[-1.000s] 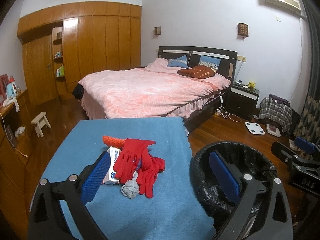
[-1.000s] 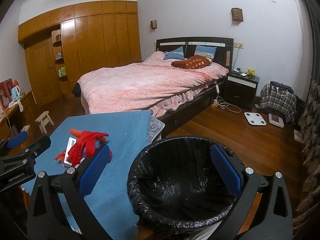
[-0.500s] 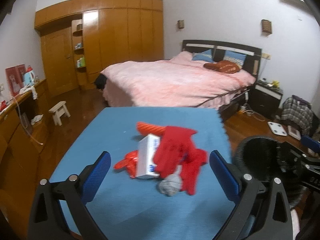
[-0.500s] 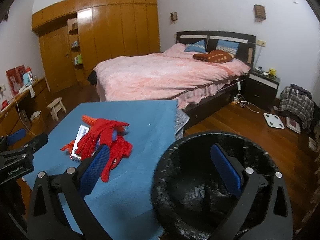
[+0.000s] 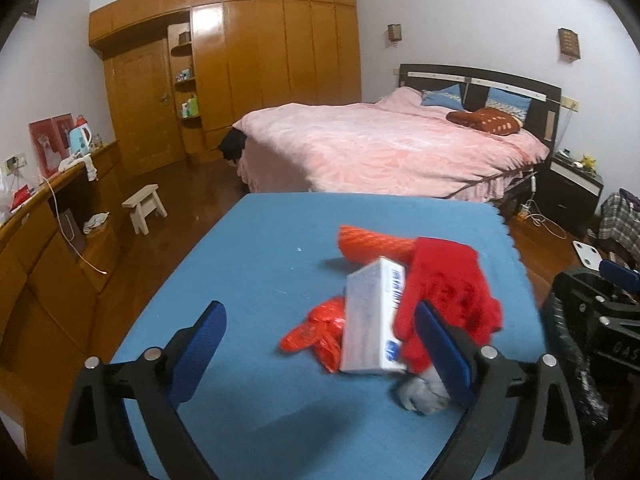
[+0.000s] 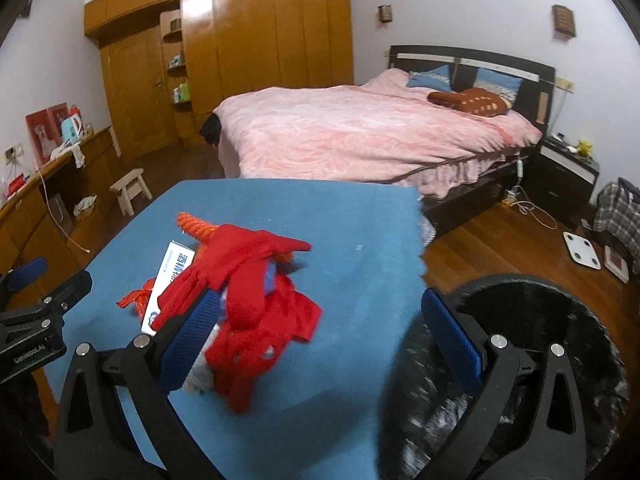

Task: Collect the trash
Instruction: 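Grasp the white medicine box with the left gripper while the right gripper grasps the red glove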

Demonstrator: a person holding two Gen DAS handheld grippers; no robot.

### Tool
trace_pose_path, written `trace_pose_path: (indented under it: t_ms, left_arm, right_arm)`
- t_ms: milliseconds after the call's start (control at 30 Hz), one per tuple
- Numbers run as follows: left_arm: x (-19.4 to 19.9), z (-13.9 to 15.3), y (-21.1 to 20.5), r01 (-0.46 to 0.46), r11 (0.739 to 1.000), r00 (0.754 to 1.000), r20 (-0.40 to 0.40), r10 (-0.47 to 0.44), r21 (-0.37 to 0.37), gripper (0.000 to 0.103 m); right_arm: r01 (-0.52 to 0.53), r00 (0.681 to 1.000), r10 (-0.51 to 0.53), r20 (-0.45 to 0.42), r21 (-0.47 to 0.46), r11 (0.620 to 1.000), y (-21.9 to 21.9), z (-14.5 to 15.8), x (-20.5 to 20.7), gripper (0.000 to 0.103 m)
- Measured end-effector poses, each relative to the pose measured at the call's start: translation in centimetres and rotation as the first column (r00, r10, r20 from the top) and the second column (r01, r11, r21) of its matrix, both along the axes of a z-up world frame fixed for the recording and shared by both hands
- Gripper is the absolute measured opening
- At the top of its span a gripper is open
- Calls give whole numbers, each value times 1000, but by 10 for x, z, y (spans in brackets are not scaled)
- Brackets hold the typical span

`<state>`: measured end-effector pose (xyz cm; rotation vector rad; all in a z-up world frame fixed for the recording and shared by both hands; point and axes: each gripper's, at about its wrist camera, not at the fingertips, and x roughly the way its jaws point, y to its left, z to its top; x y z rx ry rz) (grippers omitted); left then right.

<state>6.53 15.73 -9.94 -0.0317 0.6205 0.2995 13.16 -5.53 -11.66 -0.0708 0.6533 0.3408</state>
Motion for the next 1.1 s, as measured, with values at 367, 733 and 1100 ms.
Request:
trace_pose_path:
  t_ms: [367,733,1100]
  left_arm:
    - [25,-14,34,-52,998,999,0,52,-32,89]
    - [28,-18,42,-62,997,998,-6,62,-49,89]
    - [31,-17,31,-25,999,1000,-8,25,-48,89]
  right_arm:
    - [-105,993,105,-59,-8,994,60,-27,36,81]
    - [-220,964,224,-145,42,975,82,-43,46,23]
    - [-270,954,283,-97,129,954,61,-13,33,11]
